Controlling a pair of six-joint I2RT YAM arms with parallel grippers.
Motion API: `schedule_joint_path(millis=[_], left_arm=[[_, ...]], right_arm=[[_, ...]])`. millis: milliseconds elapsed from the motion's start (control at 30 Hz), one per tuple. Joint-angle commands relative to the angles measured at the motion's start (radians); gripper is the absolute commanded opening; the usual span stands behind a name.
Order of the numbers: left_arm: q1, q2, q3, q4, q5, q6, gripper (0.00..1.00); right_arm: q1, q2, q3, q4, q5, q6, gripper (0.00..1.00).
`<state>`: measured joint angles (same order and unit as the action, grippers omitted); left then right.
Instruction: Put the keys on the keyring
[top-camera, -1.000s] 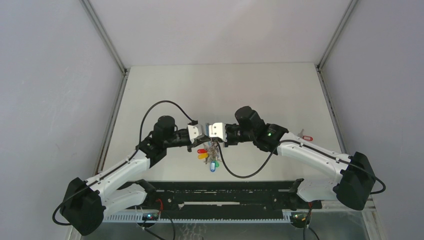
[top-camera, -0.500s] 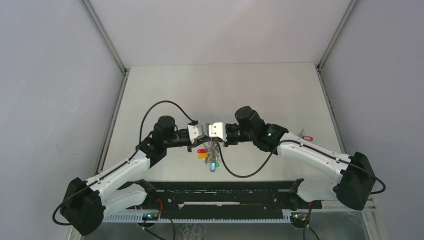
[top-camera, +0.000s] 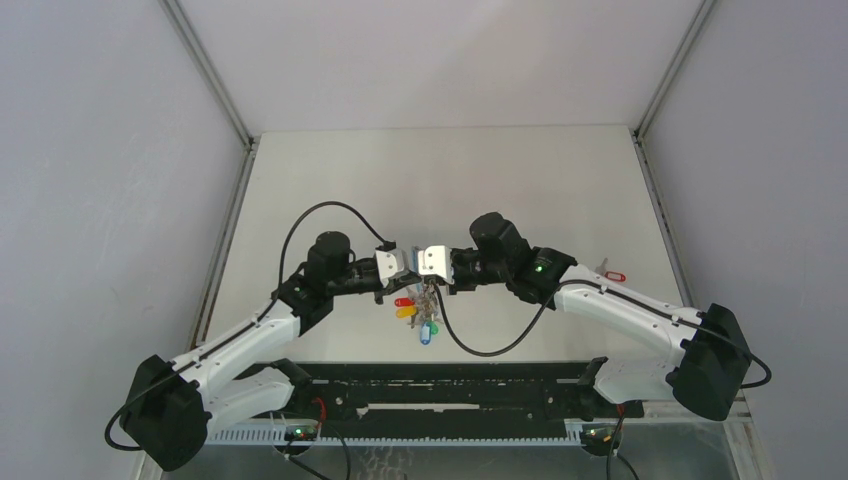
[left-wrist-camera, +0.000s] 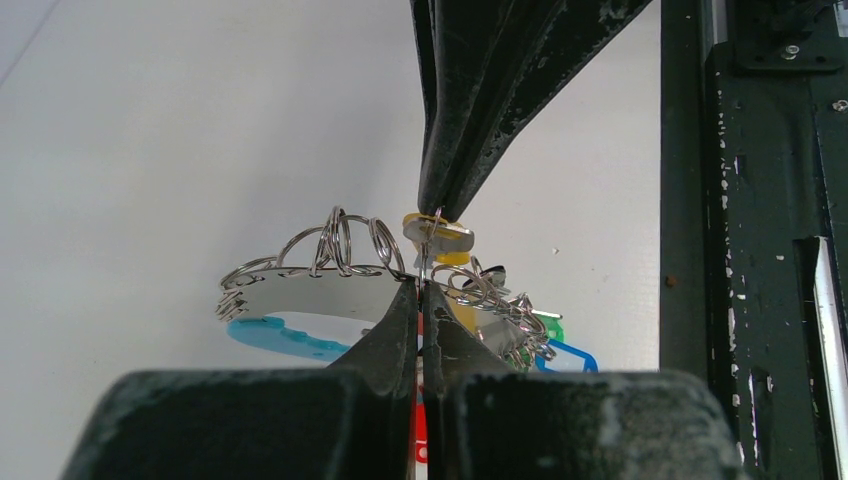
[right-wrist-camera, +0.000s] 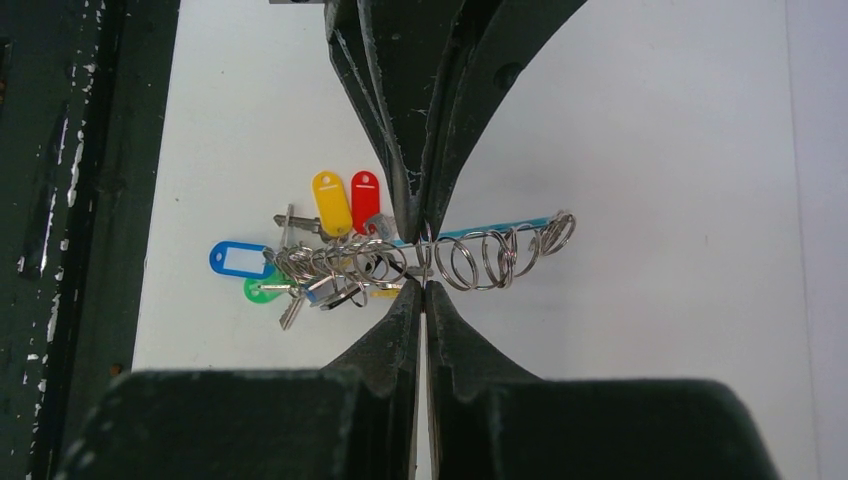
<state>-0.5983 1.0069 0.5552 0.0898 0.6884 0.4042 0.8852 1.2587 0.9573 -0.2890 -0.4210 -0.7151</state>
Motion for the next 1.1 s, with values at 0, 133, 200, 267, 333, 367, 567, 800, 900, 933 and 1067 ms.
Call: schedule_joint_path(millis=[0, 133, 200, 267, 333, 367, 567, 800, 900, 933, 1067], left_arm=[[-0.003, -0.025, -0.005, 0.056, 0.032, 0.016, 0.00], [-0.003, -0.027, -0.004, 0.056, 0.038, 0.016, 0.00], [-0.003, -0.027, -0.005, 0.055, 0.041, 0.018, 0.00], [-0.003, -0.029, -0.005, 0.056, 0.043, 0.018, 0.00], [-0.003, -0.029, -0.006, 0.055, 0.041, 0.018, 0.00], [-0.003, -0.030, -0.006, 0.055, 0.040, 0.018, 0.00], [-0.003, -0.031, -0.007, 0.056, 0.035, 0.018, 0.00], [-0.003, -0.027, -0.008, 0.056, 0.030, 0.018, 0.00], [-0.003, -0.025, -0.007, 0.056, 0.032, 0.018, 0.00], [-0.004, -0.026, -0.008, 0.056, 0.032, 0.018, 0.00], [-0.003, -0.027, -0.008, 0.055, 0.036, 0.019, 0.00]], right_arm=[[0.005, -0.010, 0.054, 0.006, -0.032, 0.008, 0.00], [0.003, -0.007, 0.055, 0.010, -0.034, 0.011, 0.00], [0.002, -0.005, 0.056, 0.012, -0.038, 0.012, 0.00], [0.000, -0.002, 0.058, 0.010, -0.034, 0.015, 0.00], [-0.001, -0.005, 0.057, 0.009, -0.029, 0.018, 0.00], [-0.002, -0.006, 0.058, 0.009, -0.025, 0.021, 0.00], [-0.005, -0.018, 0.057, 0.006, -0.010, 0.029, 0.00], [-0.005, -0.021, 0.057, 0.004, -0.005, 0.032, 0.00], [-0.006, -0.019, 0.057, 0.008, -0.002, 0.035, 0.00], [-0.006, -0.019, 0.057, 0.008, -0.002, 0.035, 0.00], [-0.006, -0.018, 0.054, 0.020, 0.002, 0.040, 0.00]])
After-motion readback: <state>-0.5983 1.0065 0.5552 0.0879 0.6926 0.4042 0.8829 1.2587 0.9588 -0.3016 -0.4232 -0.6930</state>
